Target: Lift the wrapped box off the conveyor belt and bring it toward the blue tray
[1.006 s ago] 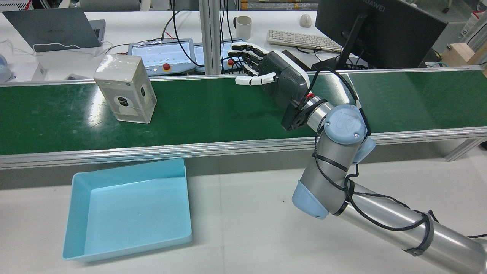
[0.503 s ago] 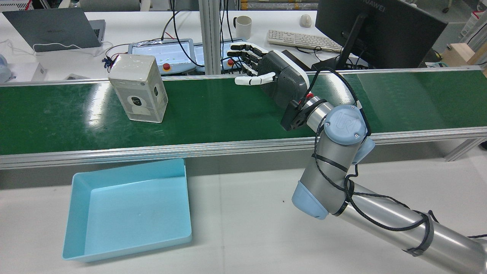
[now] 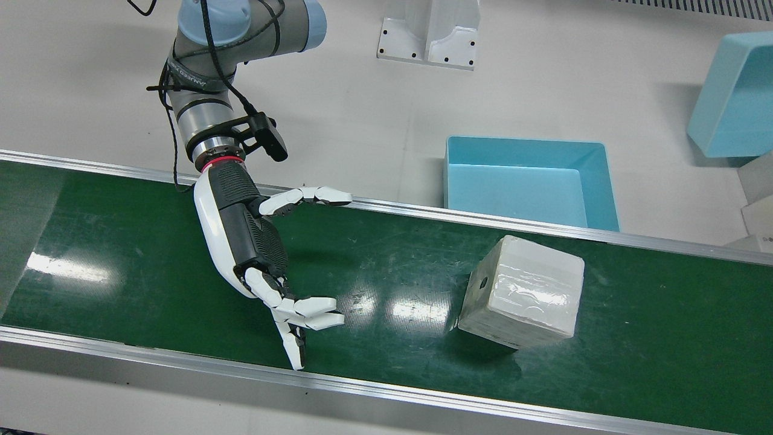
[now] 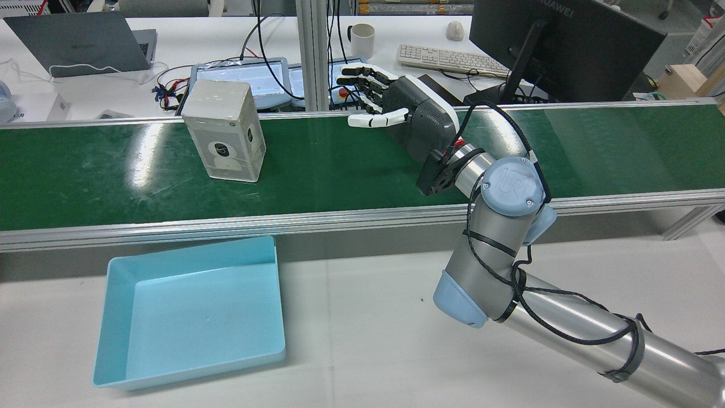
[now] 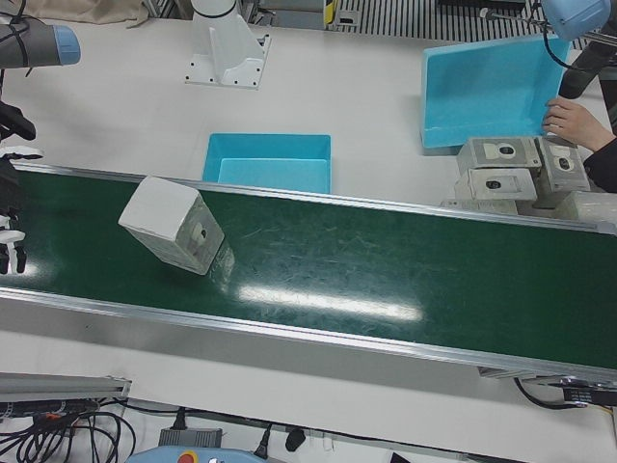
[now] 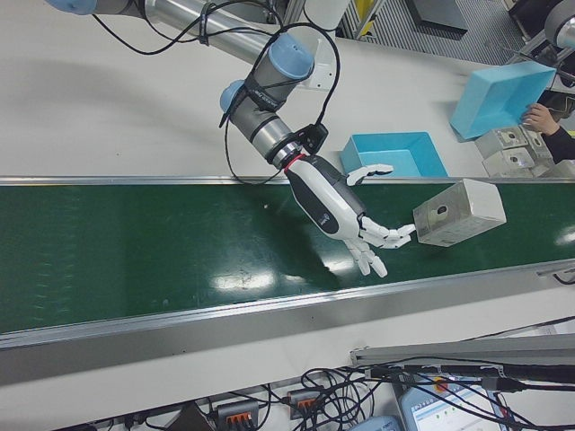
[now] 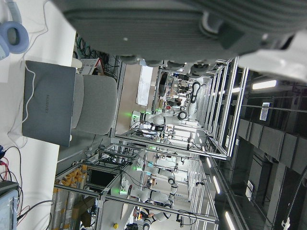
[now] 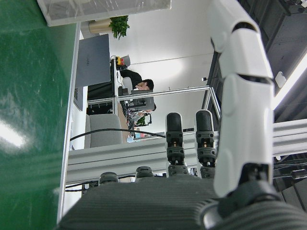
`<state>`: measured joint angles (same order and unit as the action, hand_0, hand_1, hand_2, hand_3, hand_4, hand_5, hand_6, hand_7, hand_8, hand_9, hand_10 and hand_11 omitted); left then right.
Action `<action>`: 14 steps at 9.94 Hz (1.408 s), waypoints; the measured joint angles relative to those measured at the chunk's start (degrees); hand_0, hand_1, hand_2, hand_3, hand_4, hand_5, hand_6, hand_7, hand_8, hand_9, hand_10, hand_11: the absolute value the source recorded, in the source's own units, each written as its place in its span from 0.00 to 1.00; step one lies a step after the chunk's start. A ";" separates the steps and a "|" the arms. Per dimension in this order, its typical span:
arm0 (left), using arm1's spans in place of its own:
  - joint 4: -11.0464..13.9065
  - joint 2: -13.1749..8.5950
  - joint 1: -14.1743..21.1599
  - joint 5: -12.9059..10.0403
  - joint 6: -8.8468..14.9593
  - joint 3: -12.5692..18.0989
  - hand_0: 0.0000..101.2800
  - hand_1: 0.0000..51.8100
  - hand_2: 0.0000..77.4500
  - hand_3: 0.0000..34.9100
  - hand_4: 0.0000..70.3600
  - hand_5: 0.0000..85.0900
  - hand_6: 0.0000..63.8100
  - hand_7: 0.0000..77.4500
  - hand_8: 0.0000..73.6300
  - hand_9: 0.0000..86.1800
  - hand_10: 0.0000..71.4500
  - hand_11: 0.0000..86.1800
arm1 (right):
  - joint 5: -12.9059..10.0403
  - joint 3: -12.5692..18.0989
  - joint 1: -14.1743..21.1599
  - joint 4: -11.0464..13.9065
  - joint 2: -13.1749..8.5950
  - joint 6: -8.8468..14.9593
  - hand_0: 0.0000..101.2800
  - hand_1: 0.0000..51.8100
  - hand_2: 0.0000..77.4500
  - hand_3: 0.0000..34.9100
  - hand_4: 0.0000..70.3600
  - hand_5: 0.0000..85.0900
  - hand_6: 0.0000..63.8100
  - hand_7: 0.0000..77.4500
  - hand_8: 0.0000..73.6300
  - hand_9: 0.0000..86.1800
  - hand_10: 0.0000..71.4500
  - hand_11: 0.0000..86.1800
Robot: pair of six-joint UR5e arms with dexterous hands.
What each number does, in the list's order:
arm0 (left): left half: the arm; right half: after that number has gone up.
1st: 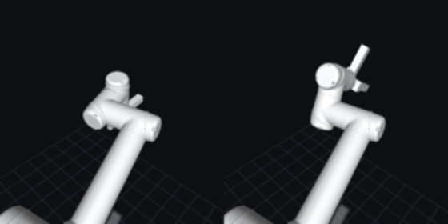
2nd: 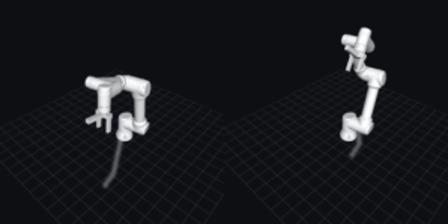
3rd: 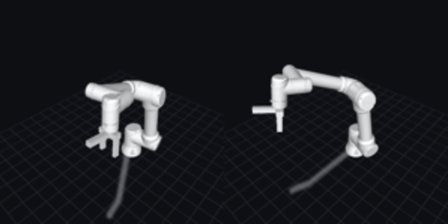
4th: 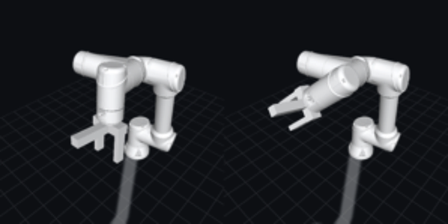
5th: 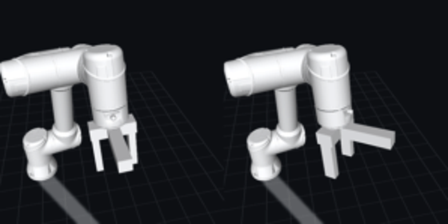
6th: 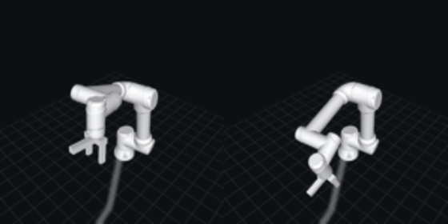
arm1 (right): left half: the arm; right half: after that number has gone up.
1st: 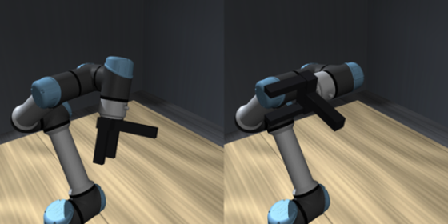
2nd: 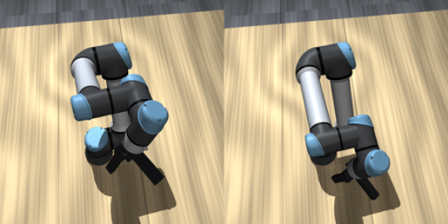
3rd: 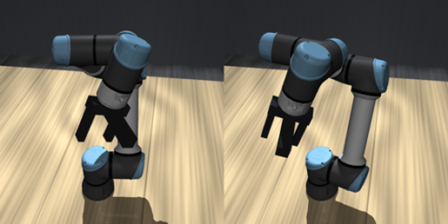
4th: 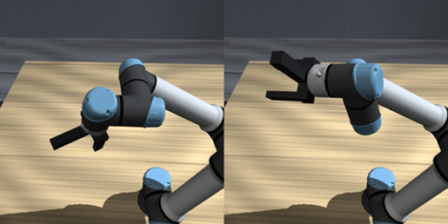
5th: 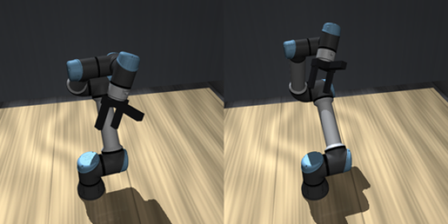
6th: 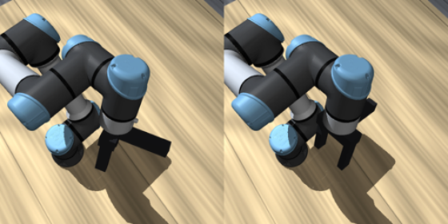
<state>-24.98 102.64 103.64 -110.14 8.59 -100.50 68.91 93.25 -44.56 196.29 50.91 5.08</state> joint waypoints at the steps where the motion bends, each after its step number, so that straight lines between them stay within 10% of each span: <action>1: 0.00 0.00 0.00 0.00 0.00 0.00 0.00 0.00 0.01 0.00 0.00 0.01 0.00 0.01 0.01 0.00 0.00 0.00 | -0.19 -0.18 0.31 -0.02 0.01 0.12 0.48 0.32 0.25 0.39 0.24 0.35 0.12 0.34 0.00 0.06 0.00 0.02; 14: 0.00 0.00 0.00 0.00 0.00 0.00 0.00 0.00 0.01 0.00 0.00 0.01 0.00 0.01 0.01 0.00 0.00 0.00 | -1.14 -1.66 1.75 -0.03 -0.14 0.49 0.48 0.32 0.26 0.43 0.22 0.33 0.12 0.33 0.00 0.06 0.00 0.02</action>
<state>-24.98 102.64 103.65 -110.14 8.60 -100.51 67.77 91.59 -42.80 196.26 50.77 5.57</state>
